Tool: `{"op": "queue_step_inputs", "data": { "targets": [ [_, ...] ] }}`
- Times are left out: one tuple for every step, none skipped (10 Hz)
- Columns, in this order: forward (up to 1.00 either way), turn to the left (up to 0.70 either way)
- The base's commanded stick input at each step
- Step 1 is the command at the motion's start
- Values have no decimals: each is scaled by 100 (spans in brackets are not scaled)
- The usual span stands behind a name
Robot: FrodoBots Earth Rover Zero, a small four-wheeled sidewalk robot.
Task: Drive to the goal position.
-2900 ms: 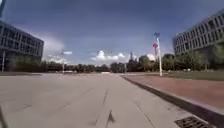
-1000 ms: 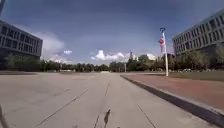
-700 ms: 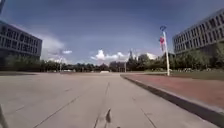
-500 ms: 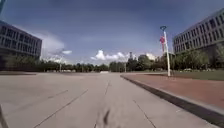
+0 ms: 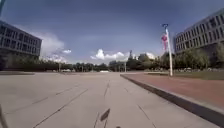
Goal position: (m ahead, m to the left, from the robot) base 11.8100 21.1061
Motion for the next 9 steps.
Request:
{"op": "queue_step_inputs", "data": {
  "targets": [
    [70, 0],
    [70, 0],
    [70, 0],
    [70, 0],
    [70, 0],
    [70, 0],
    [70, 0],
    [70, 0],
    [70, 0]
  ]
}}
